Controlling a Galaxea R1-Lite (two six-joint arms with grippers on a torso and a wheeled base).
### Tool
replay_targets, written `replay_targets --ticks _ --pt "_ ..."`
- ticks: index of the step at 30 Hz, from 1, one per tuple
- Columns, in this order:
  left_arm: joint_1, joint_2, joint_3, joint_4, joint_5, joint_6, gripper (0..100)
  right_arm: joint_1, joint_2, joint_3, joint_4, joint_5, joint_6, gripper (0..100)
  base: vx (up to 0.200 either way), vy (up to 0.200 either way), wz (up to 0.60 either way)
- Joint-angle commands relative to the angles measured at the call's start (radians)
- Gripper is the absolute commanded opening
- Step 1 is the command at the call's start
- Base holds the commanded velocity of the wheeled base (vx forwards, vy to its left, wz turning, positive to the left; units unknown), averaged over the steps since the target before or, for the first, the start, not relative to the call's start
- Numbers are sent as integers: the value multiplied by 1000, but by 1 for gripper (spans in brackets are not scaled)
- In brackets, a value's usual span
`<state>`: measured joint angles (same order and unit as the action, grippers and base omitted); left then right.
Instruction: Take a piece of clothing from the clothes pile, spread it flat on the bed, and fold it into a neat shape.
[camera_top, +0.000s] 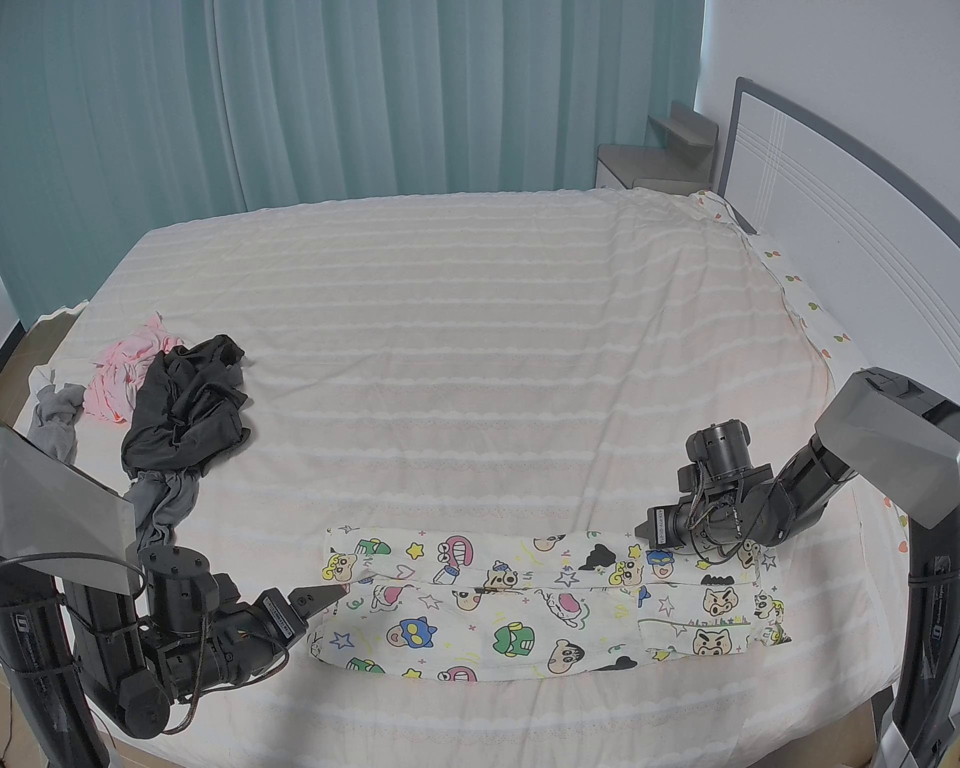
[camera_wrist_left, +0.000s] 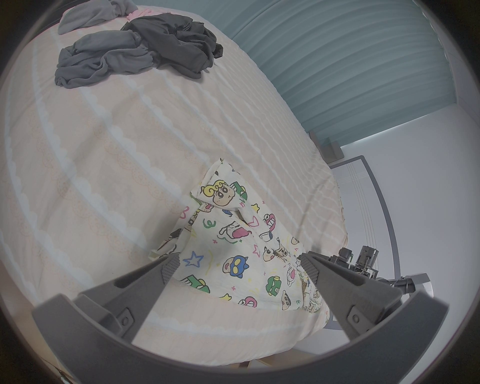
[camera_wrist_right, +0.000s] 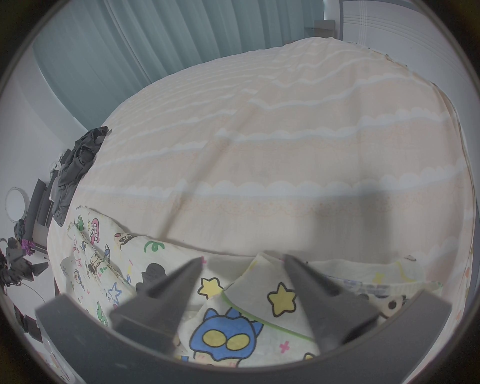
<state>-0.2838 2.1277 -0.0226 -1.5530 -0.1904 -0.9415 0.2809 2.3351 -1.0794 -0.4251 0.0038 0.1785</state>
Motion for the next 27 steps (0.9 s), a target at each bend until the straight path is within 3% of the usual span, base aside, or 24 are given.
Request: replay_targets --ticks 1,27 --pt "0 3 -2 -1 0 0 100 1 -7 13 -1 -11 1 0 0 0 0" --pt "0 3 -2 -2 0 0 100 90 -105 124 -93 -31 70 0 0 0 0"
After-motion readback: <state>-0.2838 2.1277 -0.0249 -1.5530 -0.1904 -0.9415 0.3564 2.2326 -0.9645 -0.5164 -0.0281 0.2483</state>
